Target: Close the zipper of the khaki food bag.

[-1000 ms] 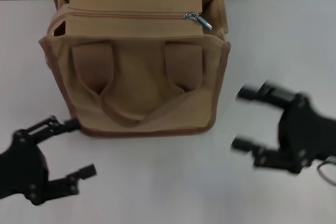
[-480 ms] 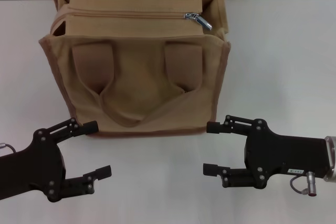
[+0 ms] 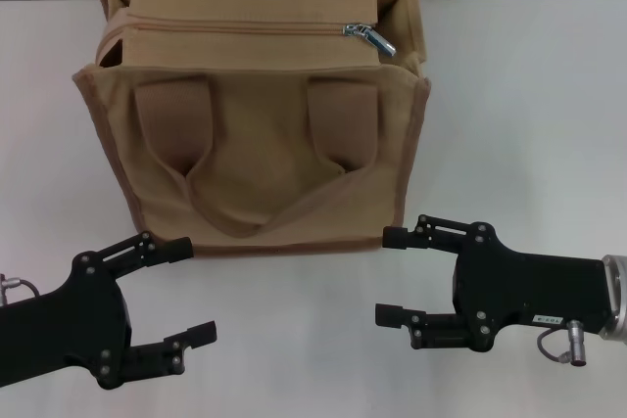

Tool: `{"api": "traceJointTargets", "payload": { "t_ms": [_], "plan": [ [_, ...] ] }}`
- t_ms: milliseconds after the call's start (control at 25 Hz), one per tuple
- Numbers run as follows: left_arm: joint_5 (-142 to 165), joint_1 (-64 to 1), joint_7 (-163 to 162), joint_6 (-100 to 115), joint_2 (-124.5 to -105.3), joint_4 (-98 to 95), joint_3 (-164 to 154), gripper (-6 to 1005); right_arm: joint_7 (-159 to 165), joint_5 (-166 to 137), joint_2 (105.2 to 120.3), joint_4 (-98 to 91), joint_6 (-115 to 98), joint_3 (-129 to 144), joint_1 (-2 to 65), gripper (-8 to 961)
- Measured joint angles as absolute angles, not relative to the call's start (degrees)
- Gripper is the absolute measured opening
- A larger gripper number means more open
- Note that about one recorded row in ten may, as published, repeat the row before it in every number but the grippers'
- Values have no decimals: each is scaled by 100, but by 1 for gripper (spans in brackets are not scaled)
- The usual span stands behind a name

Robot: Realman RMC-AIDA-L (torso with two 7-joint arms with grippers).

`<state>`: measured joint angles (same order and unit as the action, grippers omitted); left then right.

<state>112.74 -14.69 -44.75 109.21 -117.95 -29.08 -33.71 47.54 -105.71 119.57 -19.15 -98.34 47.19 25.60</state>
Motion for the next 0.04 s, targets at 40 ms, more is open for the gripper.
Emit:
{"api": "traceJointTargets", "payload": {
  "t_ms": [40],
  "plan": [
    [11274, -1469, -4475, 10921, -11795, -2908, -3371, 835, 4754, -10571, 11957, -1915, -9834, 4719, 2560, 788]
  ]
}}
